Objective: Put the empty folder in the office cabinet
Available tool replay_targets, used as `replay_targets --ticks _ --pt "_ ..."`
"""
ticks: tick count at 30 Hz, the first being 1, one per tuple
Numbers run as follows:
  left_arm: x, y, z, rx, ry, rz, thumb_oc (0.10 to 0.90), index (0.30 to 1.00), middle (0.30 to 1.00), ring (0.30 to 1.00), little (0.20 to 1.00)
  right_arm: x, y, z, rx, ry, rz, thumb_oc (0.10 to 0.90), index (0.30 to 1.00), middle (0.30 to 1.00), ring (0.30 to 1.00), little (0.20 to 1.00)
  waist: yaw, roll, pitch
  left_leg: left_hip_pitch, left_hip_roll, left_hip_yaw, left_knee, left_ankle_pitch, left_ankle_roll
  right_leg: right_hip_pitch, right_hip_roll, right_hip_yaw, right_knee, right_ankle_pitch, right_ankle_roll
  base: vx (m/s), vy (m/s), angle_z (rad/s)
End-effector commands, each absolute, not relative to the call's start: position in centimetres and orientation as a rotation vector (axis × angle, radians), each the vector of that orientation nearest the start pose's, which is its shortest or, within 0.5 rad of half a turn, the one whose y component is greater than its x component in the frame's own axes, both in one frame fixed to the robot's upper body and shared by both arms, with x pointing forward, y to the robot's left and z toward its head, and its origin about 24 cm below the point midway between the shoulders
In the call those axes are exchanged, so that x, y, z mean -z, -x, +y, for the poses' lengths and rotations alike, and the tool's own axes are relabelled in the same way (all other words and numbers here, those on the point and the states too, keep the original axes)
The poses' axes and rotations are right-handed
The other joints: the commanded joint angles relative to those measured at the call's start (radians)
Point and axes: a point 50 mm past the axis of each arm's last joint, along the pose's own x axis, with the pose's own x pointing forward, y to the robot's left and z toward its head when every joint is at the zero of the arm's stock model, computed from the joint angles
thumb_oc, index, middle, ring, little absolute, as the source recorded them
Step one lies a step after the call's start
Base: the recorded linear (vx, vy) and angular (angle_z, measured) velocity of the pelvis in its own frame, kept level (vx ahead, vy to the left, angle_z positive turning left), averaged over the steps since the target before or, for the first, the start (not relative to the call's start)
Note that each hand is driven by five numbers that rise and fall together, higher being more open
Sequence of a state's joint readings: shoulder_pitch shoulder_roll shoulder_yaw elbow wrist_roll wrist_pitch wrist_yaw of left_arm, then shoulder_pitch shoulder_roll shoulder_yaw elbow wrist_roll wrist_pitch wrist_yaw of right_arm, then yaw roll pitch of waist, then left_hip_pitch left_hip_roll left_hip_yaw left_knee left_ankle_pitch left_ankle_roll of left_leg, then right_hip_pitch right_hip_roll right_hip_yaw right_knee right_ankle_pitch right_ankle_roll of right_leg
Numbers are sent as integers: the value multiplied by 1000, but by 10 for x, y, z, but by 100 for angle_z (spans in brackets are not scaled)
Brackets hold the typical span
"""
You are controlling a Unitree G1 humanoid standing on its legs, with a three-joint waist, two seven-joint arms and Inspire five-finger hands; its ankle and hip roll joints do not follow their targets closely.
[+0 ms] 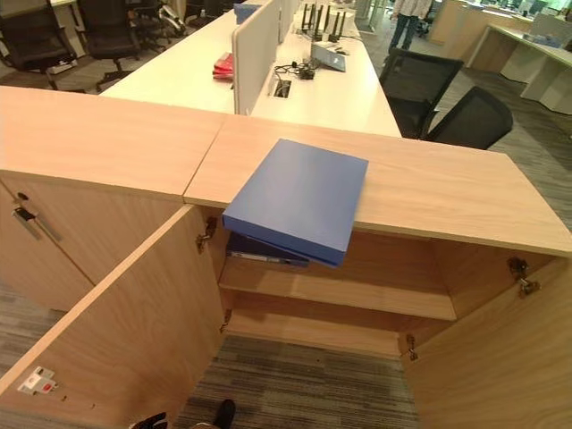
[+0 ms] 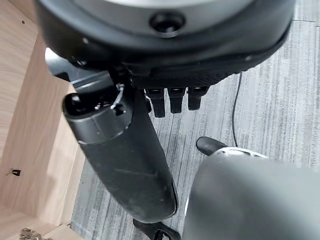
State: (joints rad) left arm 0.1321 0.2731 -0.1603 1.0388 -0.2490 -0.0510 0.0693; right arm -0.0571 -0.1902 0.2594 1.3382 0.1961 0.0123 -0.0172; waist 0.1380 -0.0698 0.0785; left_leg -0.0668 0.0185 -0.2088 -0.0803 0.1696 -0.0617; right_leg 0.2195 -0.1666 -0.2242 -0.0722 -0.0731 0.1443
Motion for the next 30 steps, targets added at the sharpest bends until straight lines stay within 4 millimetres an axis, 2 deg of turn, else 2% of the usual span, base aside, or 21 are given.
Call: replay_targets --ticks 1,6,8,10,12,14,15,16,18,20,21,25,26,28,29,30 --pt "146 -105 247 -162 -167 1026 800 900 900 900 900 158 -113 -231 50 271 1230 800 900 900 900 900 21 10 10 103 -9 -18 -7 -170 28 -132 -18 -20 41 92 -6 28 -49 -10" --pt "146 -104 247 -174 -147 1026 800 900 900 900 900 158 -114 -234 45 286 1230 800 900 900 900 900 25 17 22 99 16 -24 -7 -161 15 -130 3 -27 44 78 -20 1 -121 -7" --pt "144 -106 245 -176 -121 1009 800 900 900 900 900 158 -112 -235 36 304 1238 800 900 900 900 900 34 22 34 82 45 -41 -2 -145 -3 -135 30 -41 48 62 -36 -40 -187 7" --pt "143 -108 244 -177 -100 996 800 900 900 900 900 157 -113 -238 40 313 1232 800 900 900 900 900 41 22 53 57 53 -49 34 -142 -10 -134 38 -50 52 54 -45 -109 -163 27" --pt "138 -119 241 -159 -94 955 800 900 900 900 900 154 -116 -245 58 325 1219 800 900 900 900 900 37 11 91 -47 21 -12 186 -163 -19 -153 20 -83 76 47 -53 -244 -134 37" --pt "131 -130 238 -125 -76 895 800 900 900 900 900 152 -118 -251 84 328 1208 800 900 900 900 900 40 2 118 -87 -17 79 318 -224 -4 -167 2 -110 94 47 -64 -199 -99 55" --pt "130 -130 238 -125 -77 895 800 900 900 900 900 152 -118 -251 84 328 1208 800 900 900 900 900 39 1 115 -92 -19 78 318 -221 -3 -171 0 -111 94 48 -63 -139 -69 51" --pt "129 -130 234 -98 -55 884 800 900 900 900 900 151 -117 -255 103 312 1207 800 900 900 900 900 34 0 118 -102 -63 149 406 -285 33 -186 1 -115 104 56 -71 -86 -44 23" --pt "130 -127 232 -83 -38 893 800 900 900 900 900 151 -114 -256 104 307 1217 800 900 900 900 900 27 3 107 -80 -95 200 419 -320 69 -190 7 -115 102 61 -75 -40 -19 3" --pt "129 -125 231 -88 -26 889 800 900 900 900 900 151 -111 -258 109 311 1227 800 900 900 900 900 24 18 98 -44 -124 213 385 -324 89 -197 21 -114 99 66 -76 -6 47 15" --pt "128 -124 229 -67 -27 887 800 900 900 900 900 152 -109 -258 110 309 1236 800 900 900 900 900 17 30 87 12 -115 211 284 -313 102 -201 42 -121 86 78 -70 -30 52 38" --pt "125 -123 232 -45 -51 876 800 900 900 900 900 156 -99 -255 108 304 1261 800 900 900 900 900 12 18 51 64 -118 154 132 -266 106 -196 60 -137 27 107 -51 -20 19 8" --pt "125 -121 232 -44 -51 885 800 900 900 900 900 156 -96 -257 108 306 1274 800 900 900 900 900 13 25 46 79 -121 133 92 -252 105 -197 51 -143 40 103 -40 -33 73 6" --pt "124 -123 231 -33 -53 875 800 900 900 900 900 154 -102 -260 122 305 1258 800 900 900 900 900 7 57 59 84 -116 122 78 -238 110 -234 4 -134 137 104 -25 -81 92 4" --pt "124 -123 231 -33 -53 875 800 900 900 900 900 154 -102 -260 122 305 1257 800 900 900 900 900 8 57 59 84 -117 122 77 -237 111 -238 2 -133 144 100 -24 -132 33 0" --pt "121 -127 233 -22 -67 861 800 900 900 900 900 152 -109 -260 134 289 1234 800 900 900 900 900 -1 85 80 88 -100 104 71 -230 116 -286 -57 -97 237 130 -12 -122 -32 -1"
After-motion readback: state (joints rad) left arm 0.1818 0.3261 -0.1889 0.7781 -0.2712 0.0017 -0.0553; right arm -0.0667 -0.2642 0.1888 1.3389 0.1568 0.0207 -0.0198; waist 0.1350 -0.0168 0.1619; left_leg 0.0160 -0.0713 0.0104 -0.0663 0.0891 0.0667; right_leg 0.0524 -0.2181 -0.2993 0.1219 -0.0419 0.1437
